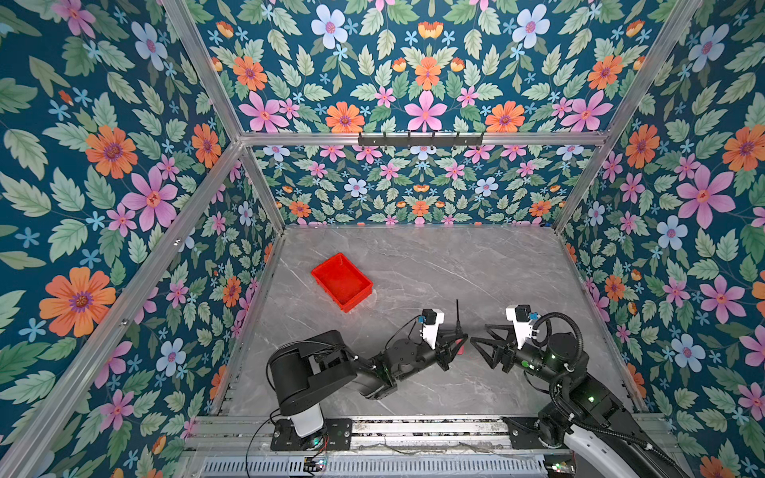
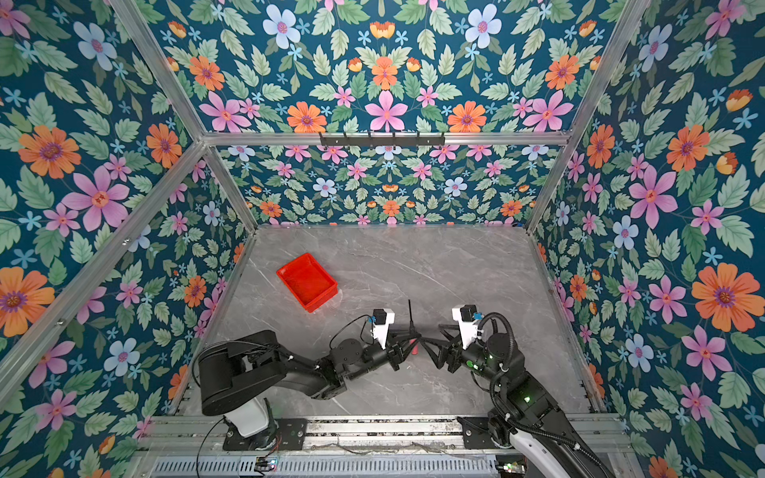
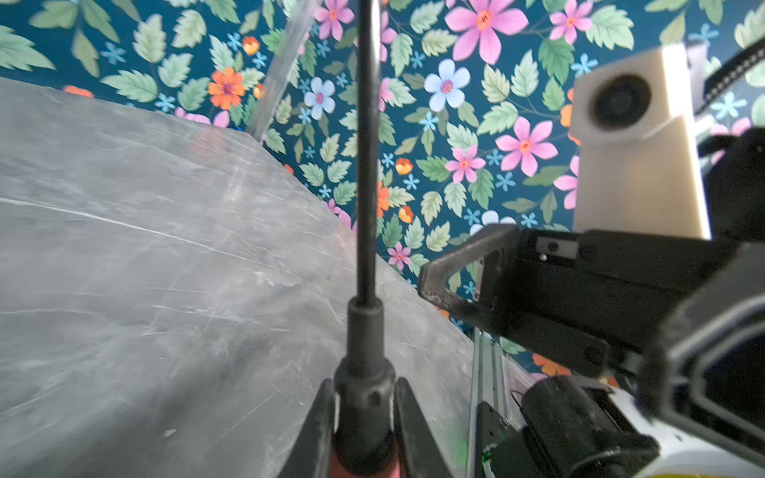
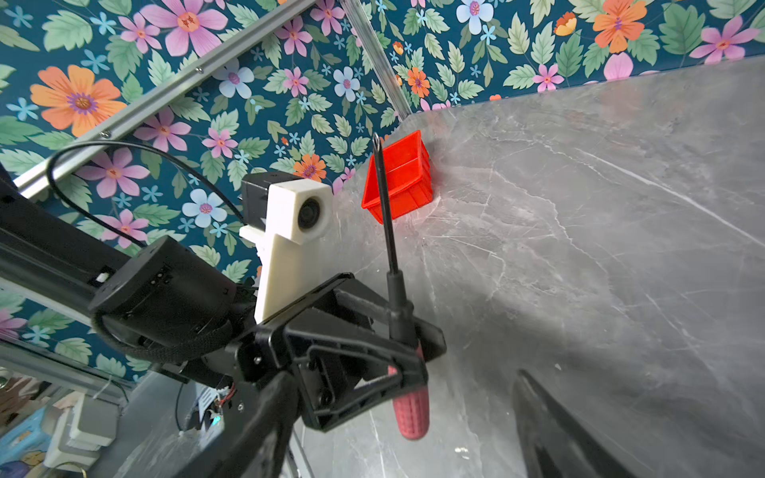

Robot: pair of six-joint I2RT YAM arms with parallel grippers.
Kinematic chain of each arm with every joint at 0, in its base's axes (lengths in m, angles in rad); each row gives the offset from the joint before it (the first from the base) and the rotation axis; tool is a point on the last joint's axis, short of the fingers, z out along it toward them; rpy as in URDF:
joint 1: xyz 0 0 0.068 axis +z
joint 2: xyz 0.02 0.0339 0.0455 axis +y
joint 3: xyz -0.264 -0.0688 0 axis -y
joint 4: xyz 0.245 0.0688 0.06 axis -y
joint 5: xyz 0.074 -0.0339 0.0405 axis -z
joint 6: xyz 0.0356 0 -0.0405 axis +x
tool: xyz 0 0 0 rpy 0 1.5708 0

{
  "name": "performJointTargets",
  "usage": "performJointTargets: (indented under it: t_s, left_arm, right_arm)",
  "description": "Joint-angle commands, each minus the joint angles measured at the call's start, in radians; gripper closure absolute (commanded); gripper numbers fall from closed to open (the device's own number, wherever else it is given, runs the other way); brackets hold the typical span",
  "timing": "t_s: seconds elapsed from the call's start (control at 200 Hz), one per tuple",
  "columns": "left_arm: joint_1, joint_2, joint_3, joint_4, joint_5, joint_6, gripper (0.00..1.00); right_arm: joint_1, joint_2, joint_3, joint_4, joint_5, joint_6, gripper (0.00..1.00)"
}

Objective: Put the screwdriver in the bin
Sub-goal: 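Open and withdraw the right gripper while the left carries the screwdriver toward the bin, then lower the screwdriver into the red bin and open the left gripper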

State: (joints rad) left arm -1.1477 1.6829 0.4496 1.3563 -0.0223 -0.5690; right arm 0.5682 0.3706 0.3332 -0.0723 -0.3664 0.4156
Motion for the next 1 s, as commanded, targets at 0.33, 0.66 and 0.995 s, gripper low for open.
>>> performJointTargets:
  t_s: [0.33,0.66,0.995]
  left_arm:
    - [0.277,-0.41,-0.052,-0.635,-0.328,-0.143,1.0]
    - [0.55,-0.552,0.116,-1.234,-0.376,-0.17,1.0]
    - [0.75,-0.319,0.361,-1.455,-0.249,-0.146,1.0]
  right_arm:
    - [0.16,0.07,-0.015,0.189,0.104,-0.06,0.02]
    - [0.202,0.188,-0.012,0.345,0.127,-0.108,0.01]
    - [0.287,0.449,0.104,0.463,0.156,-0.22,0.01]
